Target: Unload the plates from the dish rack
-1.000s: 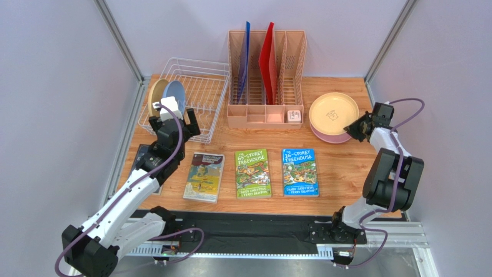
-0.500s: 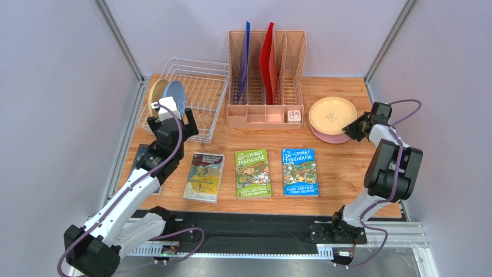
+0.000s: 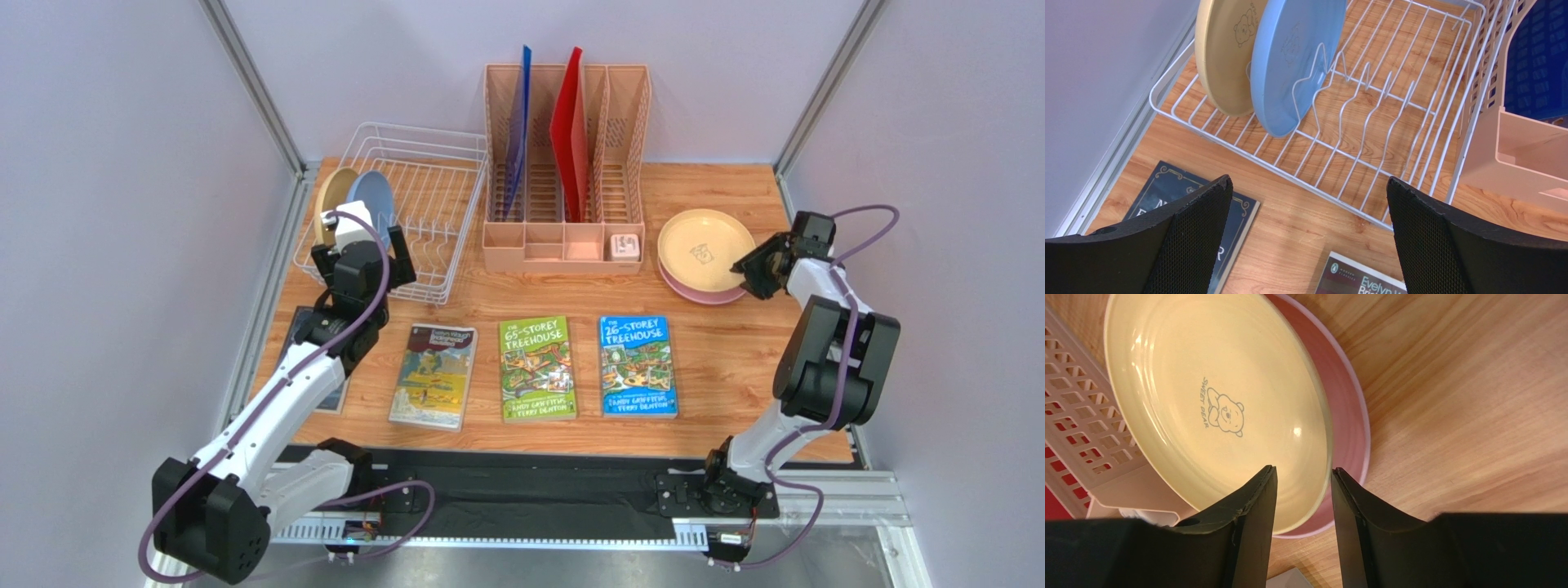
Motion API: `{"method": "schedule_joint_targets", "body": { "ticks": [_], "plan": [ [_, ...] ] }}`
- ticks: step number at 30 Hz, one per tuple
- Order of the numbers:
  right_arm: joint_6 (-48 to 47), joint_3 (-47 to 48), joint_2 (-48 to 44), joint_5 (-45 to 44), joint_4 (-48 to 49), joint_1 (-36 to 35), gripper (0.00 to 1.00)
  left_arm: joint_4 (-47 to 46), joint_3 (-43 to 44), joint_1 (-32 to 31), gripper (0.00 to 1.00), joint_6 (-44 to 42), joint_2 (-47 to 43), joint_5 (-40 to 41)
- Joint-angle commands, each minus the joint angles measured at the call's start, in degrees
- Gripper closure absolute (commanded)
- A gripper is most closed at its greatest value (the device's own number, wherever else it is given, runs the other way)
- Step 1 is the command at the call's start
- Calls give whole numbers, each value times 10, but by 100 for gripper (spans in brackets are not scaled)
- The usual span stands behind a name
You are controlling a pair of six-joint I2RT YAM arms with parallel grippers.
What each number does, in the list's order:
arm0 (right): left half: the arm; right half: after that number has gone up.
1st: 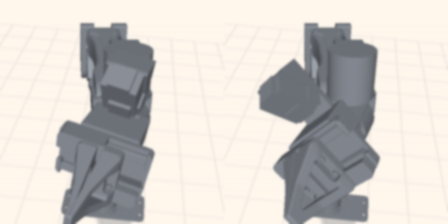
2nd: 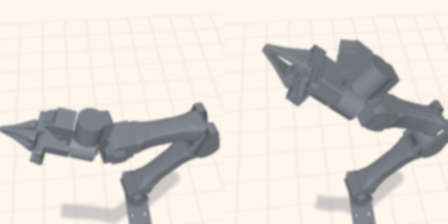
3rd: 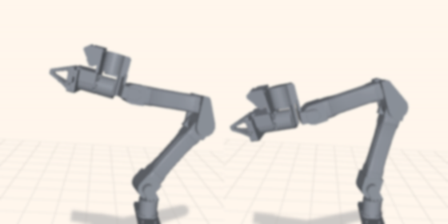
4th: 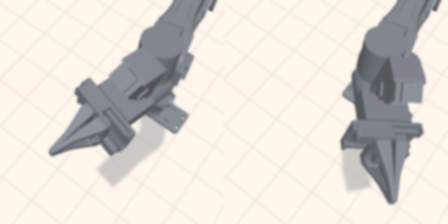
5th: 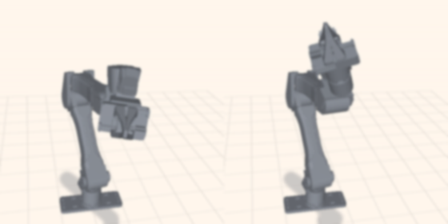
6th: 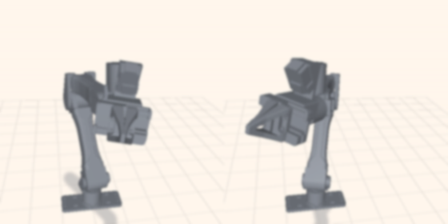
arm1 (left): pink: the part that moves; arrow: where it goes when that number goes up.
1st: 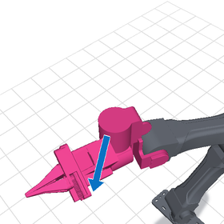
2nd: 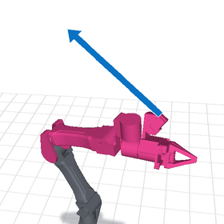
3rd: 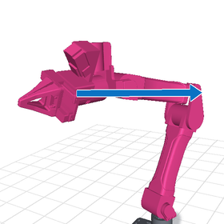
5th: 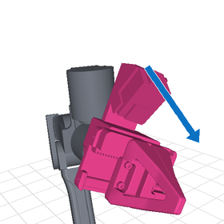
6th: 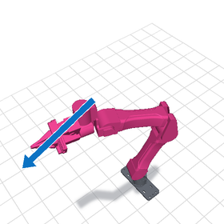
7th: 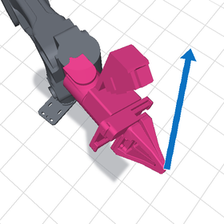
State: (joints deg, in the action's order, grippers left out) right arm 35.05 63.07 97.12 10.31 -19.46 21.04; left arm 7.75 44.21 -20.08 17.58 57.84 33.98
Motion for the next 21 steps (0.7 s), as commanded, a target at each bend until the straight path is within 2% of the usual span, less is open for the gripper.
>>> {"method": "schedule_joint_targets", "body": {
  "ticks": [1,8,14,18,21],
  "plan": [
    [-15,4,-53,-27,-26,-3,57,-21,23,10,0,-4,2,-13],
    [-22,-3,-105,-41,-49,-13,56,-27,32,28,0,-6,15,-19],
    [-37,-18,-170,-12,-47,-38,55,-74,44,55,0,-20,59,-25],
    [-45,-22,-198,-4,-53,-58,54,-130,58,63,1,-41,114,-1],
    [-49,-28,-210,2,-56,-66,54,-178,64,69,6,-63,153,46]
  ]
}}
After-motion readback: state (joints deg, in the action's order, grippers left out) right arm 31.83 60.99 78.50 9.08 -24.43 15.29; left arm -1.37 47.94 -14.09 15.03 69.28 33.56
